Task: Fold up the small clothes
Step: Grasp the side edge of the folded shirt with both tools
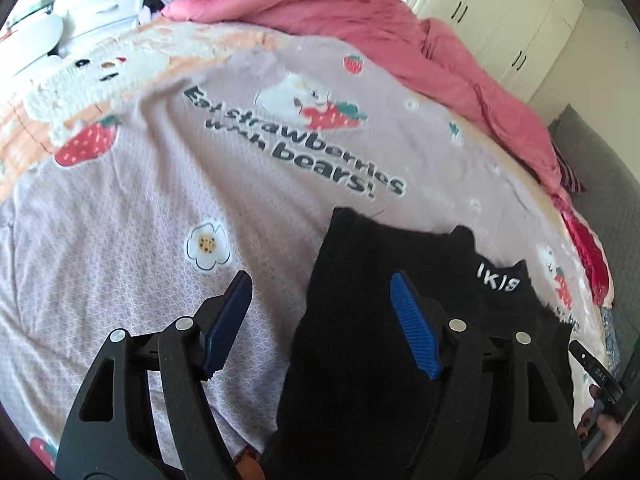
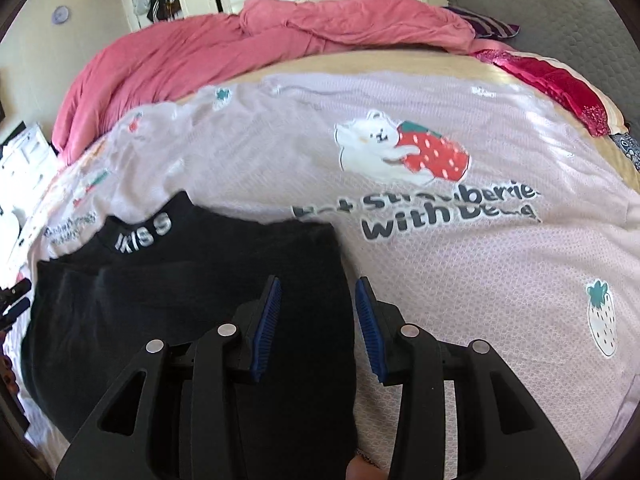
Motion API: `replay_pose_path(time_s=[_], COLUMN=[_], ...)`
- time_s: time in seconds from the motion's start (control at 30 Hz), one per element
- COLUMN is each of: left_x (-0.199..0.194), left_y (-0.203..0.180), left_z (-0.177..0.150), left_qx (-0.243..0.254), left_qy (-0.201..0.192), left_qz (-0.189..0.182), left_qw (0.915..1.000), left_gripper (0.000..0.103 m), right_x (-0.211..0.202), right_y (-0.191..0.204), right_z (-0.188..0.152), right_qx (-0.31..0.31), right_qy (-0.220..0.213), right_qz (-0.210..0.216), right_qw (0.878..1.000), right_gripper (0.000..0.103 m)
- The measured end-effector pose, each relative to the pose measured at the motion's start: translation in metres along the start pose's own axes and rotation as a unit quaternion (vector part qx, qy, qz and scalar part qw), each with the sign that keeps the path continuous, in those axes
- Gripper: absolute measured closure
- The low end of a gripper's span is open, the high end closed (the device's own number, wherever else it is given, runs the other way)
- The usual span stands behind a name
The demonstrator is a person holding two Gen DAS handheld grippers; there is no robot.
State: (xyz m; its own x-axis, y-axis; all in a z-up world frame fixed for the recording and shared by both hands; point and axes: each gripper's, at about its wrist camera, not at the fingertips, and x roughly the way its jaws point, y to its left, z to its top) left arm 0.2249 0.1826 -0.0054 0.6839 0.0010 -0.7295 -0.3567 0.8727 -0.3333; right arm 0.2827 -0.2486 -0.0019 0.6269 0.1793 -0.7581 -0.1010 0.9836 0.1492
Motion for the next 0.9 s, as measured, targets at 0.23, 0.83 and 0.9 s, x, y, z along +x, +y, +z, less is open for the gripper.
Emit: replay_pose_path(time_s=[0.23, 0.83, 0.9], left_x=[0.019, -0.021, -0.016], left_y=[-0.006, -0.017, -0.018], left_z=[-0.011, 0.013, 0.019], left_qx=[0.021, 0.045, 0.047], left_qy=[0.035, -0.049, -0.053], left_qz=[-0.032, -0.057, -0.057], left_qw=[0.9987, 0.9962, 0.9959], left_gripper=[0.063, 0.099, 0.099], right_x=[0.015, -0.016, -0.011], right_y=[0.001, -0.024, -0.024], right_z=[0.002, 0.024, 0.029], right_qx=[-0.002, 0.075, 0.079], right_qy=[0.007, -0.063, -0.068], right_qz=[0.006, 0.062, 0.067], right_qw=[1.0, 0.993, 0.992], right_gripper=[0.066, 0.097, 0.097])
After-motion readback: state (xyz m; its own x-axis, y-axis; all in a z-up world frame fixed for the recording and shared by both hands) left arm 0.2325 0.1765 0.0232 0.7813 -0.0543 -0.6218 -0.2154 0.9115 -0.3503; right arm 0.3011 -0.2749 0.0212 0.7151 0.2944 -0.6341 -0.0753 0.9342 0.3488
